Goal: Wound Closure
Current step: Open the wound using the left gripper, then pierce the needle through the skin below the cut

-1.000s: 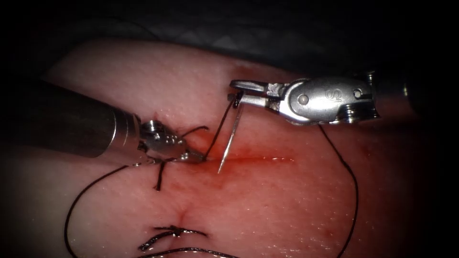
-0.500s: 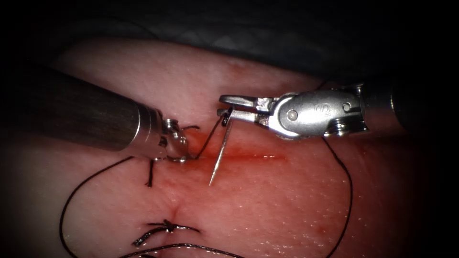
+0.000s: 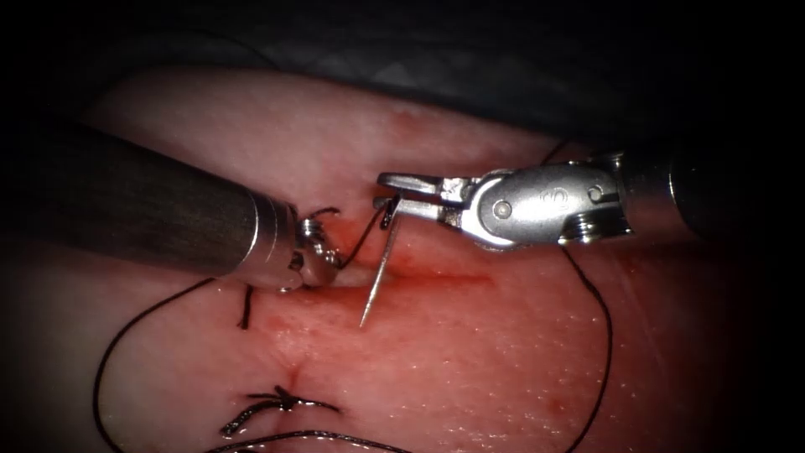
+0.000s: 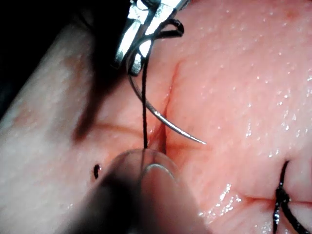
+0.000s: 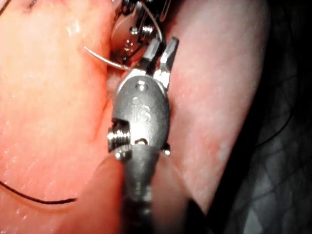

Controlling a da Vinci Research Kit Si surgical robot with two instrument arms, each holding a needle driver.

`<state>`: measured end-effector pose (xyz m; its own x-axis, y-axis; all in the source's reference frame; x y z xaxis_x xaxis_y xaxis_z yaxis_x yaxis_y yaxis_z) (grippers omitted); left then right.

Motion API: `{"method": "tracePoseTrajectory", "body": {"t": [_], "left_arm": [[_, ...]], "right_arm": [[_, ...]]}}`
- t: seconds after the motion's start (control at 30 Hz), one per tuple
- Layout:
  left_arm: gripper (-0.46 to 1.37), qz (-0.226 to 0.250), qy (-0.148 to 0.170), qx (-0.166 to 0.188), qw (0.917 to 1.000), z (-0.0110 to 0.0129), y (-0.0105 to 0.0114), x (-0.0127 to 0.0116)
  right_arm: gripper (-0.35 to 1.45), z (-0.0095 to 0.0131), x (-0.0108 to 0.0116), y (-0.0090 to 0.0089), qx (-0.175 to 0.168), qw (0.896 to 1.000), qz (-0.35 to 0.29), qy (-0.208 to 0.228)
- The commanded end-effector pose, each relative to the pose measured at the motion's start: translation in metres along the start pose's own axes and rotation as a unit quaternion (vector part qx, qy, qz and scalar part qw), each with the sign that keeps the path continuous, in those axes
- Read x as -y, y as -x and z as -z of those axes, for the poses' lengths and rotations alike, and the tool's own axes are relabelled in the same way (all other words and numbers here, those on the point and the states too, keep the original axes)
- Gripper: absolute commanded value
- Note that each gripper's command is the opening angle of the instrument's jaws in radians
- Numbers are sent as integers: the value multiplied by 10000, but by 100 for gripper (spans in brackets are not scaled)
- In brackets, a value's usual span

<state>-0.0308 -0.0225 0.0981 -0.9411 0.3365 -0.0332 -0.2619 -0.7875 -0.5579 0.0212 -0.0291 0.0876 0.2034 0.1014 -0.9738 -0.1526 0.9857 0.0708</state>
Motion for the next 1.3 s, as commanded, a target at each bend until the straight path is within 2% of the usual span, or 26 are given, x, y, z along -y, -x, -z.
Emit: {"method": "tracePoseTrajectory", "body": {"t": [0.03, 0.1, 0.37, 0.63, 0.9, 1.1, 1.3], "left_arm": [[134, -5, -94, -42, 9999, 1, 0, 0], [134, -3, -175, -60, 9998, 2, -1, 0], [131, -2, -158, -121, 9998, 3, -3, -1], [130, -38, -150, -213, 9997, 11, -5, -4], [132, -3, -194, -261, 9995, 23, -9, -4], [131, 66, -302, -436, 9986, 47, -13, -3], [115, 130, -533, -574, 9968, 87, -19, -15]], "right_arm": [[-35, -1, -1, 1, 20, 10000, 69, 41], [-35, -3, -5, 5, 62, 9998, 165, 99], [-35, -16, -7, 21, 150, 9979, 582, 229], [-35, -23, 1, 37, 256, 9939, 1055, 204], [-35, -32, 14, 43, 359, 9898, 1365, 194], [-35, -43, 39, 54, 443, 9882, 1451, 210], [-35, -45, 42, 54, 456, 9876, 1485, 227]]}}
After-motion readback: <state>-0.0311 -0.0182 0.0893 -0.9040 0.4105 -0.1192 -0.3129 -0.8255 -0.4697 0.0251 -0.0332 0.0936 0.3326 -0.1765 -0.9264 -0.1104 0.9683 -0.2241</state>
